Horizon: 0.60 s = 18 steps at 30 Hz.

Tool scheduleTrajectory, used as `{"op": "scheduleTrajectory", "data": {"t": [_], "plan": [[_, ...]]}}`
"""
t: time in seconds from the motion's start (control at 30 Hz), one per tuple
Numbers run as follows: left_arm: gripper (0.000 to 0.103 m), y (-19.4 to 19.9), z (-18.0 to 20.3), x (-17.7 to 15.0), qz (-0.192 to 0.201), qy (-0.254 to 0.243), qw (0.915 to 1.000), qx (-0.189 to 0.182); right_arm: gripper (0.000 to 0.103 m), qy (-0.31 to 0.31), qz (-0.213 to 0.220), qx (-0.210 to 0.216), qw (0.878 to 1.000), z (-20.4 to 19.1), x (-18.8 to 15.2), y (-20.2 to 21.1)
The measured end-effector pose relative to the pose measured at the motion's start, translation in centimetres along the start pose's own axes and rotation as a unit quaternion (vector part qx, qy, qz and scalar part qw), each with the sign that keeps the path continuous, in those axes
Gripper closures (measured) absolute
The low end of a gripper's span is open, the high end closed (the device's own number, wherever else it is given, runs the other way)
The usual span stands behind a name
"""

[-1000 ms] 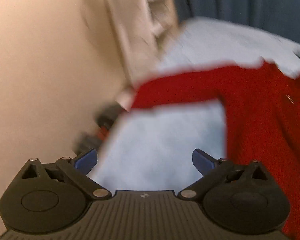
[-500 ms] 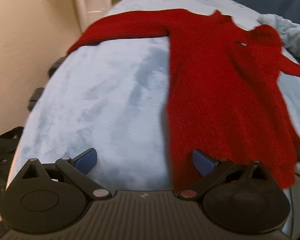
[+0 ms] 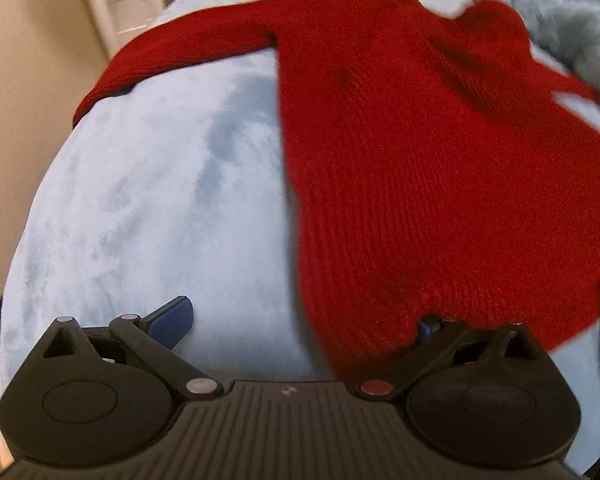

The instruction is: Fold small clothes

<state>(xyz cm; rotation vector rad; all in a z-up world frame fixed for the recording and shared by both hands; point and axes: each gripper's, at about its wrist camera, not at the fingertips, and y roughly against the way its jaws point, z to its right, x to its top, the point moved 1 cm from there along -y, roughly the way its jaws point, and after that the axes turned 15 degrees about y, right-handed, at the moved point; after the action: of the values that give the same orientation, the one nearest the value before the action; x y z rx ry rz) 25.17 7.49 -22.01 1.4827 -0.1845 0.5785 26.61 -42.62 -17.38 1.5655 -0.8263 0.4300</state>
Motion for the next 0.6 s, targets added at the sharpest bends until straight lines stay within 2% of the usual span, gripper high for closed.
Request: {"op": "scheduleTrajectory", "data": {"t": [0.03, 0.1, 0.2, 0.27, 0.47, 0.53, 0.6], "plan": [[0.0, -0.1, -0.2, 0.5, 0.0, 0.01, 1.0, -0.001, 0.095, 0.011, -0.022, 0.017, 1.0, 0.1, 0.2, -0.7], [0.0, -0.2, -0.5, 1.1, 0.0, 0.019, 0.9998, -0.001, 0.09, 0.03, -0.064, 0.011, 0.997, -0.2, -0.2, -1.0], [0.0, -0.3, -0.7, 1.6, -0.005, 0.036, 0.9993, -0.012, 0.083, 0.054, -0.06, 0.014, 0.997, -0.3, -1.6, 1.0], [0.0, -0.5, -0.7, 1.9, -0.011, 0.052, 0.9984, -0.018, 0.066, 0.059, -0.064, 0.015, 0.996, 0.0, -2.9, 2.7], [0.0, 0.2, -0.4, 3.1, -0.027, 0.095, 0.9944, -0.037, 0.061, 0.107, -0.101, 0.02, 0.989, -1.0, -7.5, 5.9], [0.0, 0.4, -0.3, 3.5, -0.032, 0.102, 0.9935, -0.038, 0.059, 0.129, -0.099, 0.004, 0.987, -1.5, -8.2, 5.2], [0.0, 0.8, -0.3, 3.8, -0.034, 0.105, 0.9931, -0.04, 0.059, 0.123, -0.098, -0.001, 0.988, -1.8, -8.4, 3.5]]}}
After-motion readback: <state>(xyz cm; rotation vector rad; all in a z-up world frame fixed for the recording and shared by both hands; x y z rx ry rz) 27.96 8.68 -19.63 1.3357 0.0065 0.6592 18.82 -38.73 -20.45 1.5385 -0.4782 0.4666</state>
